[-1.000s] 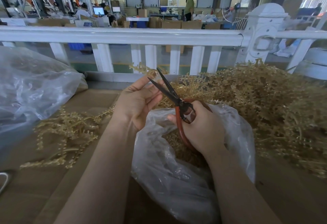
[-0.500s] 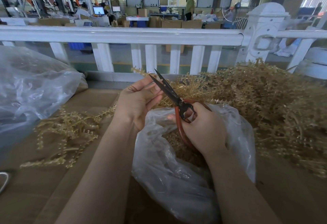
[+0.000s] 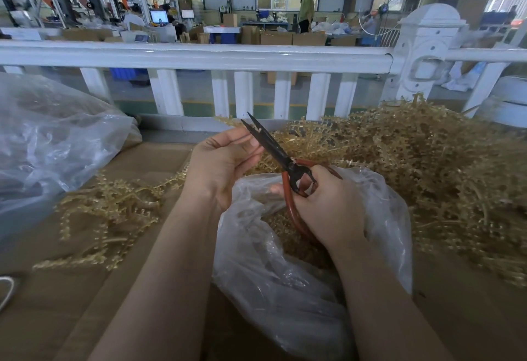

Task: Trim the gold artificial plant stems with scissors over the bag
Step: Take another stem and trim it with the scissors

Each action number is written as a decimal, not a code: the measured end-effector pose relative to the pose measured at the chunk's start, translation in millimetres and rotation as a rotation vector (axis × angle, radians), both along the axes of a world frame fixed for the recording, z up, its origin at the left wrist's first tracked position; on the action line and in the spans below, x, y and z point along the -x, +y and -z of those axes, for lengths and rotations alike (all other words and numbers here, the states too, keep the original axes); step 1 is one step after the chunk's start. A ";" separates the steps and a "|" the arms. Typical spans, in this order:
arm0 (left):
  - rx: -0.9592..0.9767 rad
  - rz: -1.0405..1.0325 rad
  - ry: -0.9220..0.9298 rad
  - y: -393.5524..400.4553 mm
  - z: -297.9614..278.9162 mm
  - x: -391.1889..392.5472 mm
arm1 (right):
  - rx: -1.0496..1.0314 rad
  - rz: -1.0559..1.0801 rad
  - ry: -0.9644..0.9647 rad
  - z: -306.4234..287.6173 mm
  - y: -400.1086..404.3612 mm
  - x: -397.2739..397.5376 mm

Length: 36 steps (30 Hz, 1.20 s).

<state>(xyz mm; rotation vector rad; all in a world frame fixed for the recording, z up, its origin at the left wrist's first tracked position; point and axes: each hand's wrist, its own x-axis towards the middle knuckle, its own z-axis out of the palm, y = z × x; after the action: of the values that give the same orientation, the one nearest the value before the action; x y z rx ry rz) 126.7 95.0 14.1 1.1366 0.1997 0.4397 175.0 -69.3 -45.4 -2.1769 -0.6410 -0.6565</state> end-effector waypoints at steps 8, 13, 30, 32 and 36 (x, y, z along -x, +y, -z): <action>-0.117 0.009 0.021 -2.4 3.0 -0.1 | 0.040 0.028 0.013 -0.3 -1.6 -0.1; -0.117 0.037 0.020 -1.8 3.6 -0.6 | 0.022 0.033 0.033 1.0 -0.7 -1.0; -0.285 0.024 0.005 0.2 7.8 -3.4 | 0.051 0.035 0.067 -4.3 -3.4 0.6; -0.318 0.012 0.010 1.2 8.0 -3.7 | 0.058 0.037 0.063 -5.7 -3.0 2.0; -0.350 0.004 0.010 2.9 8.9 -3.8 | 0.082 0.055 0.032 -5.6 -2.6 2.2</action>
<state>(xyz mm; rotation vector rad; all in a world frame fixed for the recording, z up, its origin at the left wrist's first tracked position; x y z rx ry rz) 130.6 97.9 5.2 1.4819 0.1315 0.4771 172.8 -72.0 -39.8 -2.2832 -0.6028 -0.6327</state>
